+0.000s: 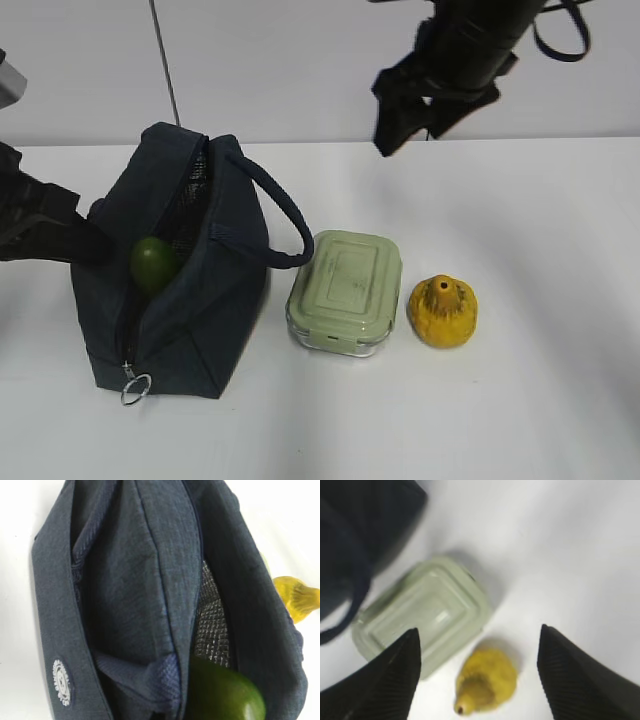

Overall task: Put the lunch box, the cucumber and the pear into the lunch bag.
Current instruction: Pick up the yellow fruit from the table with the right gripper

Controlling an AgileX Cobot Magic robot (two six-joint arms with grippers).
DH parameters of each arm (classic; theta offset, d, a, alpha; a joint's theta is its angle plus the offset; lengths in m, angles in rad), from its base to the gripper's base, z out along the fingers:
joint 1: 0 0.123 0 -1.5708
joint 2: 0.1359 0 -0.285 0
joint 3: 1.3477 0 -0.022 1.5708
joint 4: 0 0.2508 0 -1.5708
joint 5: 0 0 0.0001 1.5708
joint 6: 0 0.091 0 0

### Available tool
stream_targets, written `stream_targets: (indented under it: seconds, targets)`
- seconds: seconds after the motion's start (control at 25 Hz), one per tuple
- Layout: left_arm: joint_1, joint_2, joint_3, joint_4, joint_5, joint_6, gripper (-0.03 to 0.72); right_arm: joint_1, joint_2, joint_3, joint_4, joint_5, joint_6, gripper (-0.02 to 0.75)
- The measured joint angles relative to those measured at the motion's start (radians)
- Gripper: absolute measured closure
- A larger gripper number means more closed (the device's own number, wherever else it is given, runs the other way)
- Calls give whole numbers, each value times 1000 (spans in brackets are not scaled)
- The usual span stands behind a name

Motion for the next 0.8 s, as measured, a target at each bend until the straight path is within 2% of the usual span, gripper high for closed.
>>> stream_targets:
  seconds: [0.16,0.56,0.8]
  targets:
    - [0,0,0,-1,-2,0,704,-22,-1,36,-107,82,97,178]
    - [0,0,0,-2,-9,0,704,15,-1,288,-112,84,171,186]
    - [0,0,0,-2,-10,0,704,82,3,329,-104,26,180,186]
